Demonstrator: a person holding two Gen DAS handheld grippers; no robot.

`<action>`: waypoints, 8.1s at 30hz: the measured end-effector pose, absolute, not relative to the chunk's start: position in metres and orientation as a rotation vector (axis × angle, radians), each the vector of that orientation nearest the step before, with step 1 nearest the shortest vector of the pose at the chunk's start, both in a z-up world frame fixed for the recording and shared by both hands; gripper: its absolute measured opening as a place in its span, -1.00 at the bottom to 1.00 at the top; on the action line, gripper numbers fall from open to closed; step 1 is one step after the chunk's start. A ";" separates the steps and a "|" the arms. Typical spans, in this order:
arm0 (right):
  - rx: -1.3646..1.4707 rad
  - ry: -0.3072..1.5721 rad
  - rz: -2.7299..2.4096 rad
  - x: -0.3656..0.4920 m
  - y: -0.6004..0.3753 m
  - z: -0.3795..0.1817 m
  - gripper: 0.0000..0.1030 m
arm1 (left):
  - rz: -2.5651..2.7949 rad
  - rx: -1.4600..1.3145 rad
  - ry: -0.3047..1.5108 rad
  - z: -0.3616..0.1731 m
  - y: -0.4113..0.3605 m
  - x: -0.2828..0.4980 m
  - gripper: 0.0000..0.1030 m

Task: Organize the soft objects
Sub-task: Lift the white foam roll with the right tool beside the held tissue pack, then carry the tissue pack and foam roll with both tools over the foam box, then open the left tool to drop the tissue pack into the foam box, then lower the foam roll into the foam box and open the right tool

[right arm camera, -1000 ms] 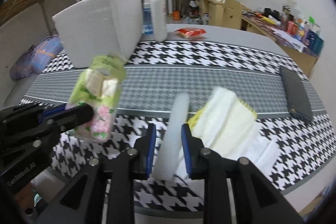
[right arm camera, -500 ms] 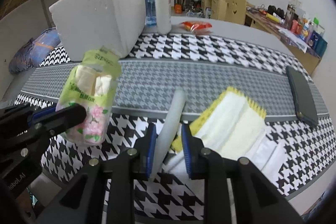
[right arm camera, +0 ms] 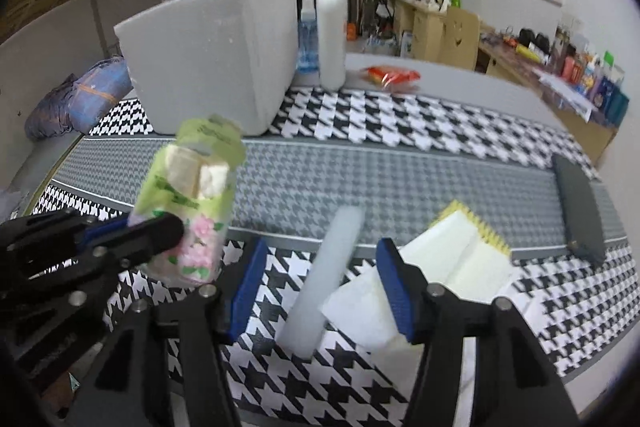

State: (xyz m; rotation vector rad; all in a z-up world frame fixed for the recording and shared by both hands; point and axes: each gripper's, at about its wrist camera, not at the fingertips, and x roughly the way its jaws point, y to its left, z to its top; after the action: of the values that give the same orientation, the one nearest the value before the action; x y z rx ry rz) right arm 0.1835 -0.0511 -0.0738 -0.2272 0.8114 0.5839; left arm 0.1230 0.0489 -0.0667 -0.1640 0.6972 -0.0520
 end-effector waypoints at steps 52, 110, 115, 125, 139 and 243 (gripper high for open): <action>-0.181 0.666 0.586 0.173 -0.053 -0.014 -0.83 | 0.014 -0.123 0.604 -0.028 0.066 0.115 -0.84; -0.213 0.447 0.650 0.179 -0.011 0.069 -0.79 | 0.128 -0.026 0.391 0.074 0.105 0.140 -0.84; -0.203 0.420 0.669 0.178 -0.006 0.078 -0.79 | 0.157 -0.020 0.377 0.079 0.108 0.144 -0.84; -0.203 0.412 0.677 0.188 0.008 0.084 -0.79 | 0.201 -0.015 0.359 0.091 0.123 0.157 -0.84; -0.202 0.440 0.658 0.213 0.028 0.089 -0.79 | 0.237 -0.034 0.384 0.089 0.154 0.183 -0.84; -0.244 0.547 0.673 0.263 0.089 0.087 0.41 | 0.445 -0.078 0.440 0.073 0.223 0.179 0.98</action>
State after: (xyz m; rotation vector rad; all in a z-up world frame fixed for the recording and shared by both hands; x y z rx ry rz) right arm 0.2626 0.0888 0.0875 -0.2441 0.5473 0.6729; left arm 0.1791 0.2235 0.0732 -0.0779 0.4396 0.4447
